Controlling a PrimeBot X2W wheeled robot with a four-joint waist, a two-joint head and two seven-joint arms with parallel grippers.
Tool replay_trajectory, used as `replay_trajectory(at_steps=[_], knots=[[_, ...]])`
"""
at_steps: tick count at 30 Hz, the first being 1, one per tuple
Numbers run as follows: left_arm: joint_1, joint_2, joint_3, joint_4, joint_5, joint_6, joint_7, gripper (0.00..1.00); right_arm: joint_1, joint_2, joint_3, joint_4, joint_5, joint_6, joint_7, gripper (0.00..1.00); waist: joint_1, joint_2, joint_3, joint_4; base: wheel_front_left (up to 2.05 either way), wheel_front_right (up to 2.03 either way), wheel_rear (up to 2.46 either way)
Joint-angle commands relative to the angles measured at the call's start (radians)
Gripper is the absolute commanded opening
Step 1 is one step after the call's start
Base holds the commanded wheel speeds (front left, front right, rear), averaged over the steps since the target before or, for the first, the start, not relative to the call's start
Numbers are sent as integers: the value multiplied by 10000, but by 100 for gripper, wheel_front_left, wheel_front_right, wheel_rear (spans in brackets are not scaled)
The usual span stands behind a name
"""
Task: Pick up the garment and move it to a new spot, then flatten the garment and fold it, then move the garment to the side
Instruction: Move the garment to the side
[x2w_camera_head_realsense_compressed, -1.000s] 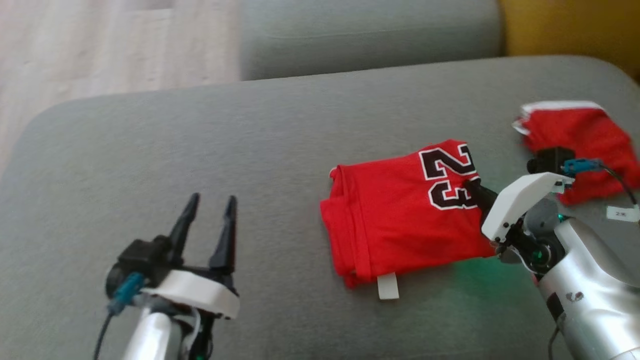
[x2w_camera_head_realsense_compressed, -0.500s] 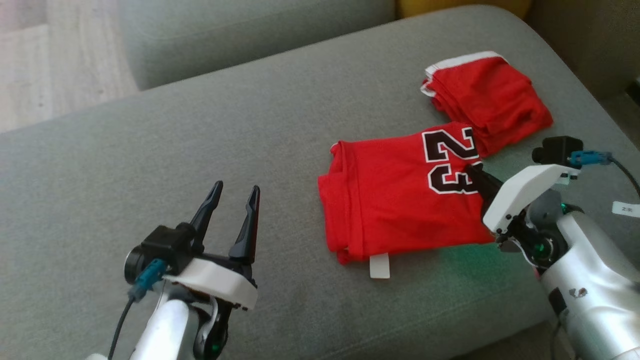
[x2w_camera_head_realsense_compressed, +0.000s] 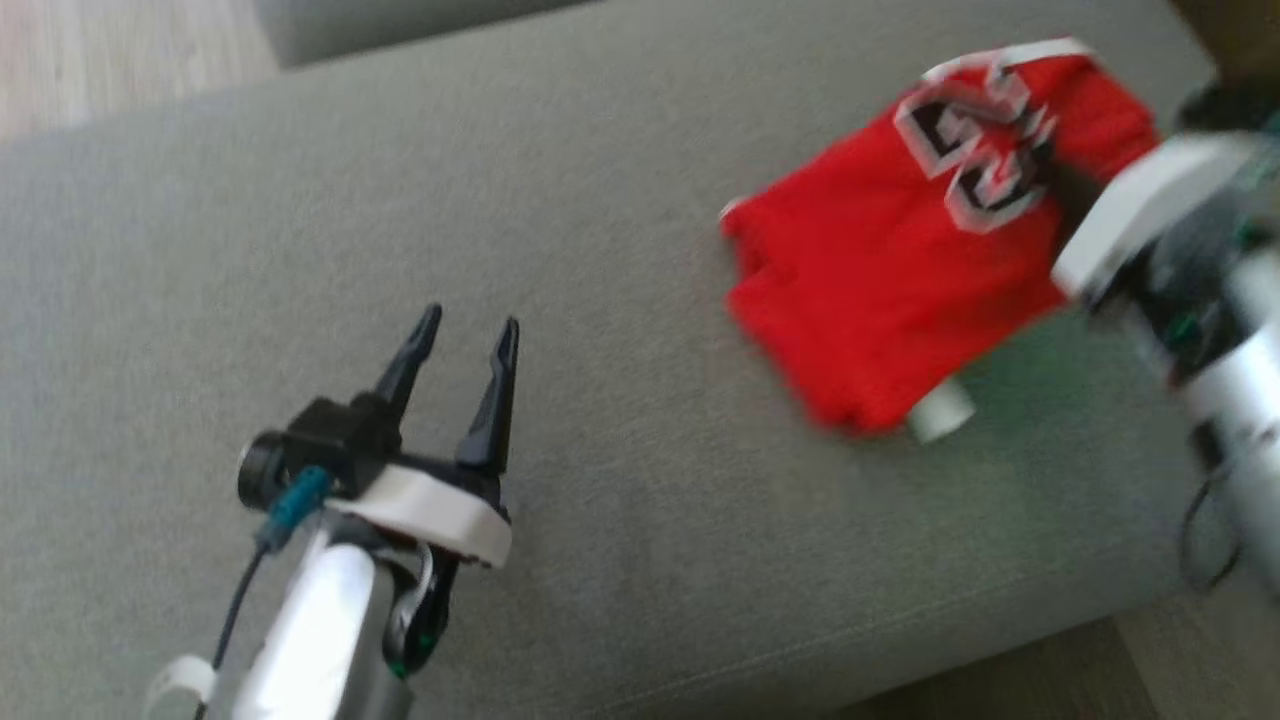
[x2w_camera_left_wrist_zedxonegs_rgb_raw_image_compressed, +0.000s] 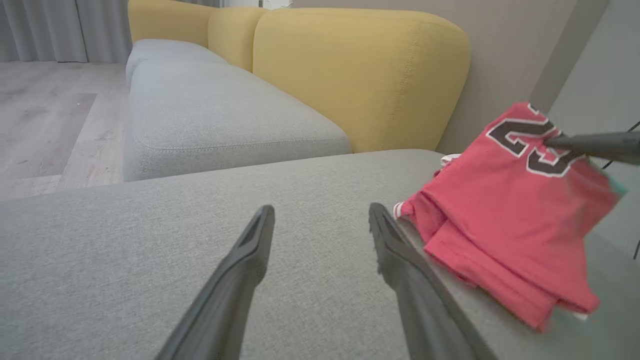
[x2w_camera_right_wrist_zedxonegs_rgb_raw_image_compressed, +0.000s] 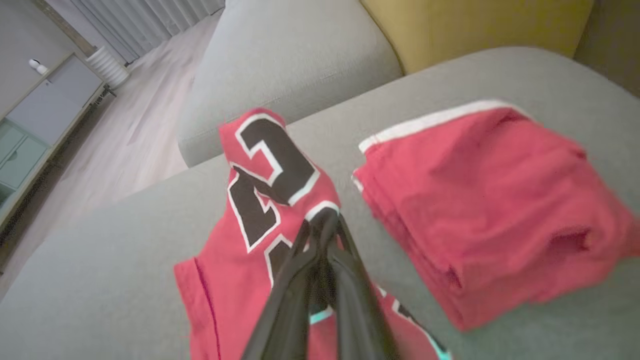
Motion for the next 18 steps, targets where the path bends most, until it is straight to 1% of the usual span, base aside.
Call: replay_trajectory(at_steps=[1,4,8,12,14,17,18], knots=[[-586,169,306,-328,97,-61,-122,100,-753,-336,-62,-239,-70,-7,142,0,-1,0,754,491,0,0,0],[-848,253,310,-341,162,-89,-122,100,-1603,-807,-200,126,-175,-7,405,0,-1,0,1387,768,0,0,0],[-1078,311,286,-348,227,-112,-122,100,-2404,-1686,-385,584,-525,-7,601,0,-1,0,1980,1040,0,0,0],[-1183,368,297,-355,263,-118,-122,100,-2798,-2606,-619,879,-813,-7,808,0,-1,0,2331,1210,0,0,0],[-1195,393,313,-372,274,-104,-122,100,-2877,-2964,-710,1100,-1089,-7,946,0,-1,0,2465,1244,0,0,0],[-1239,421,312,-373,289,-108,-122,100,-2969,-3201,-842,1471,-1503,-7,1023,0,-1,0,2607,1277,0,0,0],[-1264,423,308,-373,291,-111,-122,100,-3006,-3280,-779,1593,-1837,-7,1002,0,-1,0,2647,1292,0,0,0]])
